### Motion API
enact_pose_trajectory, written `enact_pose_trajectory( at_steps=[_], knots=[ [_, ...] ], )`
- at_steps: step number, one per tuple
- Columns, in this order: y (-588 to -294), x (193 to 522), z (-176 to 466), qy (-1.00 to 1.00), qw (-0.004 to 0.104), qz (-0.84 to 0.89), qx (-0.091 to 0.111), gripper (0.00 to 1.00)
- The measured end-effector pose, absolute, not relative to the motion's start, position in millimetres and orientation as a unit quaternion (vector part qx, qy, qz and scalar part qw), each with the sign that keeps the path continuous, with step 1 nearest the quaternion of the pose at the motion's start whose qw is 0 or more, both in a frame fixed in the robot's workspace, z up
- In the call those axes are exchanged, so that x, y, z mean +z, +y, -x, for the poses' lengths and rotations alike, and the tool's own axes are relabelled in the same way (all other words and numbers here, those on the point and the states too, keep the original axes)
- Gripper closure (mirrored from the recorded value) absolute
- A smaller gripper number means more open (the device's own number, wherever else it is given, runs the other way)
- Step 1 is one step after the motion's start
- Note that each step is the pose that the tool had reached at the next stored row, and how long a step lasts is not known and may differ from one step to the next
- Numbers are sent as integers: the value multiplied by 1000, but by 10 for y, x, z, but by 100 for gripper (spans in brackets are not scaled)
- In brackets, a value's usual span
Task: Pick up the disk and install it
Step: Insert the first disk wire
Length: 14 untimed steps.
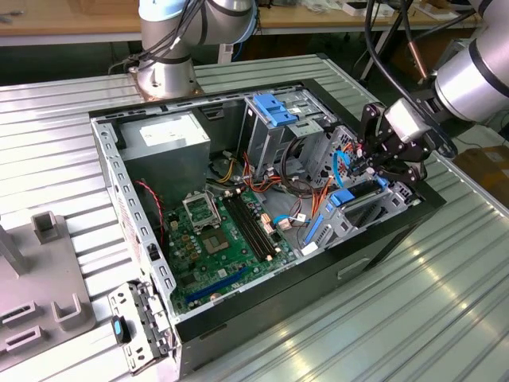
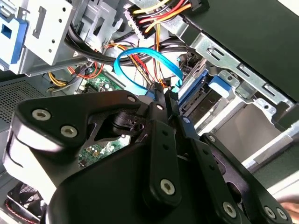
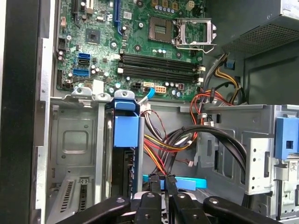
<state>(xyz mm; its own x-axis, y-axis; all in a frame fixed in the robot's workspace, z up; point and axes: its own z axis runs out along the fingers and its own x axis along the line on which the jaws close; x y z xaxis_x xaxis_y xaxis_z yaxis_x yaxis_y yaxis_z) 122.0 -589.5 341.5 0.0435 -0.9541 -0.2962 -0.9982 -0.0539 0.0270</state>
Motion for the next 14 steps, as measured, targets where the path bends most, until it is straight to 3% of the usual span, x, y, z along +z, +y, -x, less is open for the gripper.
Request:
enact_pose_trajectory(
  at_steps=[4,5,7,14],
  knots=[
    [-5891,3492,-1219,683,81,718,107,84],
    [-5891,3492,-1218,685,73,718,101,84],
    [-5863,3502,-1221,688,47,720,78,84],
    [-5859,3502,-1208,688,43,720,74,84]
  ],
)
